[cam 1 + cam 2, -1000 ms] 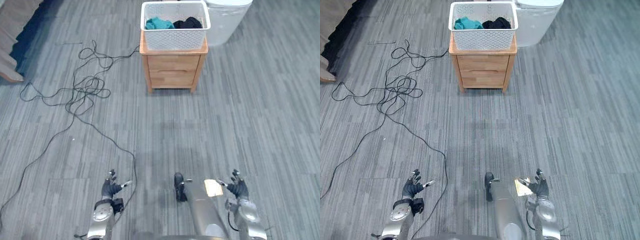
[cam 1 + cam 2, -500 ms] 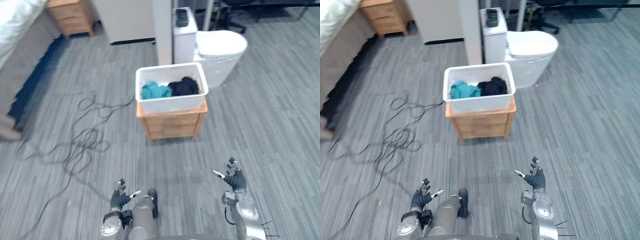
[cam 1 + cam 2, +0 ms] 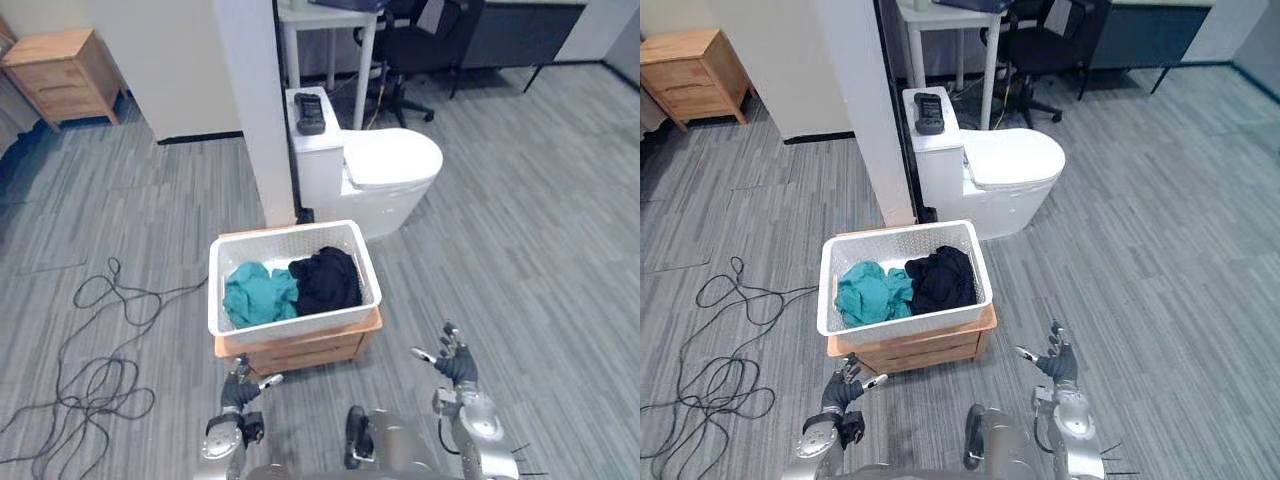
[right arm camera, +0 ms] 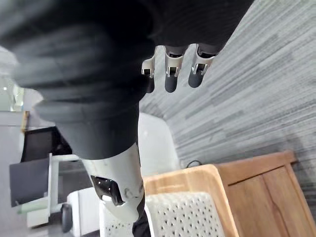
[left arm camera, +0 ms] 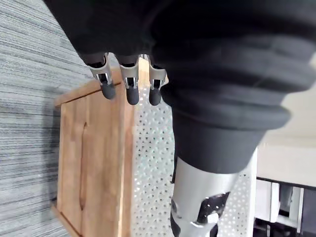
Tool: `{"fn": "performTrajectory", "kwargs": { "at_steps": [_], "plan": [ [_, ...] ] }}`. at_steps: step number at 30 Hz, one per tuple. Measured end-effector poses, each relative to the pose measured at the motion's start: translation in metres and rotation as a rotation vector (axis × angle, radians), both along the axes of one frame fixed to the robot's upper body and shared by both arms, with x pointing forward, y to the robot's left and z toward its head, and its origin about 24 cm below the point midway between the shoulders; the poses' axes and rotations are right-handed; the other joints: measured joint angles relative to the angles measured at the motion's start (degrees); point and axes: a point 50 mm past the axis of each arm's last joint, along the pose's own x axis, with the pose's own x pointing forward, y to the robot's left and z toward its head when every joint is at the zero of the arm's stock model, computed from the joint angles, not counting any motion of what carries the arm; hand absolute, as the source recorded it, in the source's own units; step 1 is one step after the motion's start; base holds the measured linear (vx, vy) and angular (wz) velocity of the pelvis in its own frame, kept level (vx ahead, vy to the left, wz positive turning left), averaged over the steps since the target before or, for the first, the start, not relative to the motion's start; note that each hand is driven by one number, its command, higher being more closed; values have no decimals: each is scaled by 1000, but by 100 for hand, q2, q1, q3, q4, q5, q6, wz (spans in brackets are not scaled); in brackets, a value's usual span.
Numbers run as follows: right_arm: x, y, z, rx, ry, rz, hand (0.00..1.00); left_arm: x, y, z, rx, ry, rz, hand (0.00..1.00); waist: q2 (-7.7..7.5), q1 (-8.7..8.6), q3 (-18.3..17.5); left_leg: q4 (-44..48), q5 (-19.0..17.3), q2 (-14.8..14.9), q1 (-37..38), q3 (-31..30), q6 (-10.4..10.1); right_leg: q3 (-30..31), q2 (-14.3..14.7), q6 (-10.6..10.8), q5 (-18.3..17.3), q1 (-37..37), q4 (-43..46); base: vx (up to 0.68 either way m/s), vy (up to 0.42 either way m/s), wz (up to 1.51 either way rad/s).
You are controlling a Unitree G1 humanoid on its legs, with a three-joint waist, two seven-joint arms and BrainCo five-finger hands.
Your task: Pick up the laundry basket with both hands and put the clothes into the washing machine.
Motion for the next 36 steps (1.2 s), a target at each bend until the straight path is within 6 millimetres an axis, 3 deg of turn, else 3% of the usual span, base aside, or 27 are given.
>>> {"fn": "performTrajectory", "kwargs": {
  "at_steps": [3, 5, 6, 7, 8, 13, 22, 24, 27, 32, 34, 36],
  "plan": [
    [3, -1, 3, -4, -17, -12, 0, -9, 0, -1, -3, 11, 10, 0, -6, 15, -30, 105, -87, 88, -583, 292, 147, -51, 0, 11, -12, 504, -451, 238, -45, 7],
    [3, -2, 5, -8, -27, -19, 0, -18, 2, -4, -3, 31, 19, 0, 33, 40, -58, -806, -75, 38, -755, 456, 160, -46, -11, 69, -18, 639, -596, 208, 59, -2],
    [3, -3, 6, -10, -29, -23, 0, -21, 2, -5, -3, 39, 21, 0, 55, 43, -71, -1168, -27, 3, -728, 441, 124, -54, -8, 91, -19, 676, -604, 196, 104, 1],
    [1, -7, 6, -16, -27, -41, 0, -24, 1, -7, -6, 49, 24, 0, 144, 31, -119, -1951, 295, -40, -656, 422, -28, -65, 38, 171, -48, 689, -593, 198, 135, 1],
    [-1, -10, 5, -15, -23, -61, 0, -27, 4, -7, -2, 56, 34, 0, 119, 25, -149, -2245, 306, -148, -507, 406, -157, -19, 11, 252, -61, 707, -586, 175, 135, 5],
    [1, -13, 16, -36, -69, -75, 0, -33, 13, -8, 12, 68, 67, 0, 95, 23, -186, -2672, 356, -412, -211, 496, -141, 69, -219, 513, -14, 885, -802, 69, 125, 1],
    [9, -17, 19, -85, -77, -43, 0, -34, 37, -2, 88, 60, 67, 0, 239, 45, -317, -3138, 455, -577, -94, 547, -99, 145, -243, 603, 40, 883, -1038, 14, 30, -3],
    [17, -20, 20, -111, -75, -26, 0, -27, 47, 8, 122, 13, 74, 0, 246, 34, -314, -3214, 495, -606, -119, 511, -100, 129, -241, 604, 46, 833, -1087, 41, -3, 6],
    [41, -29, 21, -153, -64, 0, 0, 9, 66, 33, 201, -108, 73, 0, 337, 69, -167, -3373, 614, -644, -349, 425, -65, 88, -174, 586, 217, 666, -1308, 54, -13, 10],
    [63, -33, 32, -182, -99, 3, 0, 44, 78, 59, 278, -220, 82, 0, 377, 144, 60, -3375, 627, -660, -527, 376, -46, 147, -163, 551, 310, 529, -1404, 23, 10, 0],
    [76, -37, 42, -209, -128, 9, 0, 57, 79, 79, 305, -306, 87, 0, 375, 149, 237, -3297, 659, -717, -671, 286, 2, 240, -207, 551, 324, 437, -1419, 13, 15, 1],
    [81, -37, 47, -214, -141, 5, 0, 63, 80, 86, 334, -330, 92, 0, 371, 152, 279, -3201, 659, -737, -745, 246, 2, 307, -230, 551, 324, 395, -1410, 16, 30, -2]
  ]
}}
